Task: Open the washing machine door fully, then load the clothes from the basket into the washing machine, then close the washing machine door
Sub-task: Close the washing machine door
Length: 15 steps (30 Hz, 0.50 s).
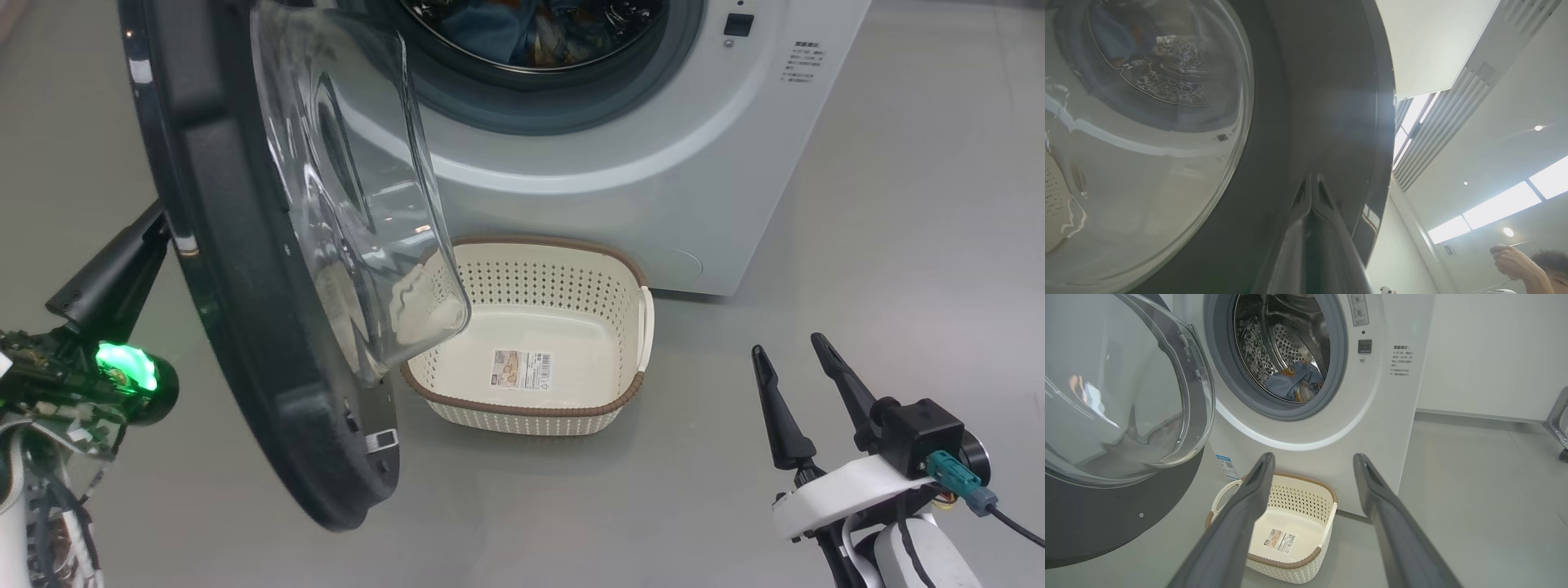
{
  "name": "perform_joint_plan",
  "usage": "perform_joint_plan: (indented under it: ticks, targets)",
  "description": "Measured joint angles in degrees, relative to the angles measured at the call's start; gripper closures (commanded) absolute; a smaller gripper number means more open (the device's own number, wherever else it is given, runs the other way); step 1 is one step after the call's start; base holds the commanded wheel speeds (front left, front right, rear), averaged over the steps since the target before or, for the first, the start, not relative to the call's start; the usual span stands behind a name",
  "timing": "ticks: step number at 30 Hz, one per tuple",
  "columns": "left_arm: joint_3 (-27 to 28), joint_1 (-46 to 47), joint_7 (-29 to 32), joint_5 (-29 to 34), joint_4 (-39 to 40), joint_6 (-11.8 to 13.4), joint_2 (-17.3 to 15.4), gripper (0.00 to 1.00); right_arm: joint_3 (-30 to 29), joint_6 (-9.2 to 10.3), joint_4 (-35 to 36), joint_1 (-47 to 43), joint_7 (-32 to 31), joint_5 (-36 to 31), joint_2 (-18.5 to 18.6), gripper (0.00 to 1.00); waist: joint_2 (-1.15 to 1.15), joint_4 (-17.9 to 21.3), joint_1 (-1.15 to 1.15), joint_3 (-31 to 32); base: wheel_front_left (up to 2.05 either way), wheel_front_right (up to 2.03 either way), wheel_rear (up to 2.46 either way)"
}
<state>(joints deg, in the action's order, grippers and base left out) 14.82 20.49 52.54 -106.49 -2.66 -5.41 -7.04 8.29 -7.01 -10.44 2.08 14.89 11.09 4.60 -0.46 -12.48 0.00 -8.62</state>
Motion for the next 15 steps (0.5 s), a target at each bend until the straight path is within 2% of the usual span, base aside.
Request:
perform_joint_plan:
  ticks: [5, 7, 15]
  targets:
    - [-2.0, 0.0, -2.1, 0.6, 2.0, 0.5, 3.0, 1.00, -0.1, 0.00, -0.2, -0.1, 0.0, 0.0, -0.1, 0.00, 0.00, 2.1, 0.00, 0.8, 0.00, 0.00, 0.00]
    - [-2.4, 0.0, -3.6, 0.6, 2.2, 1.5, 4.9, 1.00, 0.2, 0.00, -0.2, -0.1, 0.0, 0.0, -0.3, 0.00, 0.00, 3.4, 0.00, 1.1, 0.00, 0.00, 0.00]
    - [-3.7, 0.7, -8.8, 1.3, 1.9, 2.4, 5.0, 1.00, 0.4, 0.00, -0.5, -0.3, 0.0, 0.4, -0.6, 0.00, 0.00, 7.2, 0.00, 1.8, 0.00, 0.00, 0.00]
